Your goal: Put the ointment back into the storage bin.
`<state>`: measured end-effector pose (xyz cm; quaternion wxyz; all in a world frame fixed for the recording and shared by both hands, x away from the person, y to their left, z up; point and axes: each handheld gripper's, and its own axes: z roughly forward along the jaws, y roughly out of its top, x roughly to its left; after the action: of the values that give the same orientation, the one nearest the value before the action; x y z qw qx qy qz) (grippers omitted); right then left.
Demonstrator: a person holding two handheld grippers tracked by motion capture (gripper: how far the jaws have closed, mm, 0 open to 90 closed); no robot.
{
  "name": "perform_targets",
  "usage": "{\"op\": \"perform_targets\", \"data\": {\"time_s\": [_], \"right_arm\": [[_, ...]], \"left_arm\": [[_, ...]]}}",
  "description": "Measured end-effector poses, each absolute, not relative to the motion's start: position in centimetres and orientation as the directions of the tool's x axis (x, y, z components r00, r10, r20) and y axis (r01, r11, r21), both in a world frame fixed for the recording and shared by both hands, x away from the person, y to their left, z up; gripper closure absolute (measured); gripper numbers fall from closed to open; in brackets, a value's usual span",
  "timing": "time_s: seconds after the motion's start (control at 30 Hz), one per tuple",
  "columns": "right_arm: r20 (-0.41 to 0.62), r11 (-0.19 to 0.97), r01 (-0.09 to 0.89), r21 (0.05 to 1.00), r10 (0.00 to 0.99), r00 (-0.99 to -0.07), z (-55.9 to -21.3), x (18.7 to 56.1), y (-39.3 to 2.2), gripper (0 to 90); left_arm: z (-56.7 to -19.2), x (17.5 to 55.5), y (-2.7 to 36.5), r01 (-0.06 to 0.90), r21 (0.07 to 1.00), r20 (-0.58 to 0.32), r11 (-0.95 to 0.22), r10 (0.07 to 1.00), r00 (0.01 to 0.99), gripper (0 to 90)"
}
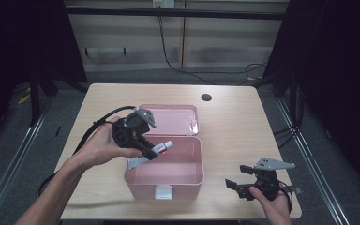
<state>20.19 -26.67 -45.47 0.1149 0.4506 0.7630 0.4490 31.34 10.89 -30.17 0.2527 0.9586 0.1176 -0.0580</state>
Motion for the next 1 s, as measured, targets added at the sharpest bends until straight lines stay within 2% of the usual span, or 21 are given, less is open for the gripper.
{"op": "perform_targets", "data": {"time_s": [0.53, 0.63, 1.0], "right_arm": [[0.227, 0.194, 0.581, 0.79, 0.788, -0.572, -45.4, 20.2, -26.6, 14.5], [0.226, 0.194, 0.582, 0.79, 0.79, -0.57, -45.4, 20.2, -26.7, 14.5], [0.227, 0.194, 0.582, 0.79, 0.79, -0.57, -45.4, 20.2, -26.7, 14.5]], "left_arm": [[-32.4, 31.3, 8.5, 0.234, 0.42, -0.202, -0.877, 0.161, 0.966, 70.9], [-32.9, 31.0, 8.1, 0.215, 0.411, -0.168, -0.886, 0.158, 0.973, 70.9], [-34.5, 30.8, 6.9, 0.183, 0.384, -0.169, -0.905, 0.126, 0.978, 70.9]]}}
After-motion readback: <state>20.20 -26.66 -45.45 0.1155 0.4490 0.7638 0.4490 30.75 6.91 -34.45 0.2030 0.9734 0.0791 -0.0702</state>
